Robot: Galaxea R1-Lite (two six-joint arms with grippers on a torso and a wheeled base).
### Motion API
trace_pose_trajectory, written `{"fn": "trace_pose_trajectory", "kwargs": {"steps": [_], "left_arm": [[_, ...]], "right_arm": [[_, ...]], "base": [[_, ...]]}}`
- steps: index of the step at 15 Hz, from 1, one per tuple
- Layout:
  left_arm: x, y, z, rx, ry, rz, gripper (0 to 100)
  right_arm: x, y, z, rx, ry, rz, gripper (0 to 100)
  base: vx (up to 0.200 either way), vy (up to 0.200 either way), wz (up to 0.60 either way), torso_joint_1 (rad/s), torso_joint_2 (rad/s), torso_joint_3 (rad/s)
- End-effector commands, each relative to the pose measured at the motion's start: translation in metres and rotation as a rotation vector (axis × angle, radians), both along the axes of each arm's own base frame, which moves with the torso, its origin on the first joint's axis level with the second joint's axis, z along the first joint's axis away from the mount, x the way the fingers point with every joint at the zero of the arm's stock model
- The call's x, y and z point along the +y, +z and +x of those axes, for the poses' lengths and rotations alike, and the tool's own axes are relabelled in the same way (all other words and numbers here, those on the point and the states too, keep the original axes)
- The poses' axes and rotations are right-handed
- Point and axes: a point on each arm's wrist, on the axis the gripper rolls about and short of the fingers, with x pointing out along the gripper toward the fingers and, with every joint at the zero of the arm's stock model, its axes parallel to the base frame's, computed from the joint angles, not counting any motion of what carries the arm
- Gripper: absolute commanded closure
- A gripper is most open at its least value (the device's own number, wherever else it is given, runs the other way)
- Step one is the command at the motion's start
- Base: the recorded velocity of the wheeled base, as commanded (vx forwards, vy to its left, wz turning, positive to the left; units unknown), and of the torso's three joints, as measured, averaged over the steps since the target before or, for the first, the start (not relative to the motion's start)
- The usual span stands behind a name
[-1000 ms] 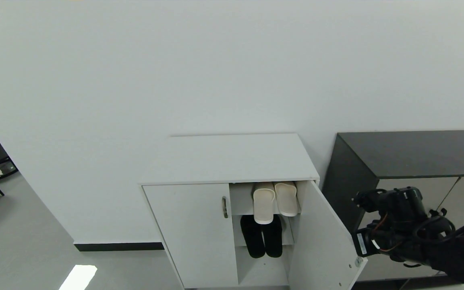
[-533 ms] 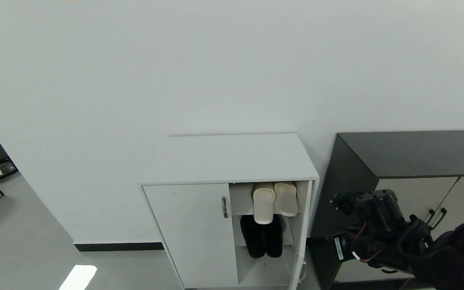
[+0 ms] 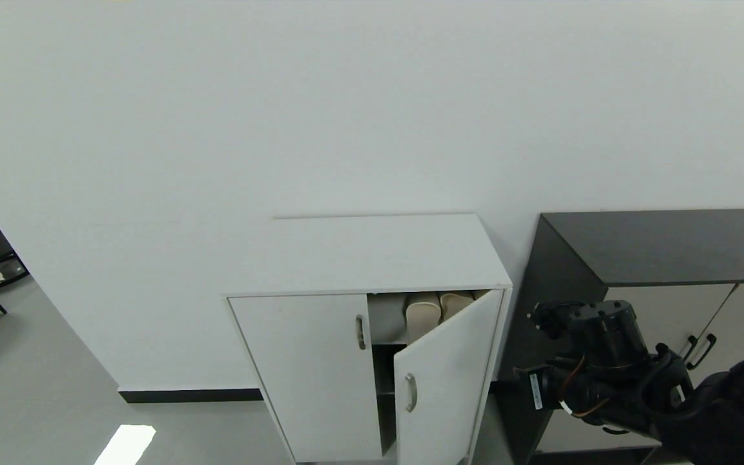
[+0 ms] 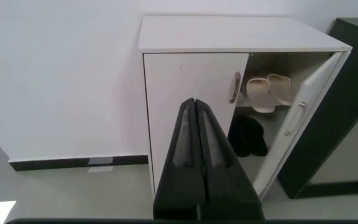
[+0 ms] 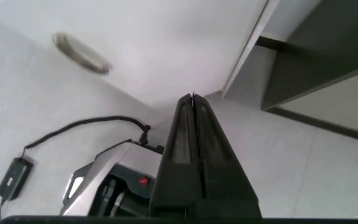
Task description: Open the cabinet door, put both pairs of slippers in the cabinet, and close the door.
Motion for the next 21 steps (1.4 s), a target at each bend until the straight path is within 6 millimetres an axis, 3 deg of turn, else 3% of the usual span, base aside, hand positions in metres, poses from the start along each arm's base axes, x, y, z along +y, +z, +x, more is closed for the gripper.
{"fn": "trace_pose_trajectory", "kwargs": {"steps": [1, 9, 15, 21], "left_arm": [[0.0, 0.0, 0.0, 0.003, 0.0, 0.0, 100], [0.0, 0.0, 0.0, 0.002, 0.0, 0.003, 100], [0.0, 0.0, 0.0, 0.002, -0.002, 0.004, 100], [0.0, 0.0, 0.0, 0.001, 0.0, 0.001, 100]], "right_arm": [[0.007, 0.003, -0.004, -0.018, 0.017, 0.023, 100], [0.028, 0.003, -0.015, -0.036, 0.029, 0.162, 100], [0.039, -0.011, -0.021, -0.035, 0.071, 0.164, 100], [0.051, -0.018, -0.015, -0.034, 0.091, 0.162, 100]], "base": [[0.0, 0.0, 0.0, 0.0, 0.0, 0.0], [0.0, 0.0, 0.0, 0.0, 0.0, 0.0], [0.2, 0.0, 0.0, 0.002, 0.0, 0.003], [0.0, 0.0, 0.0, 0.0, 0.0, 0.0]]}}
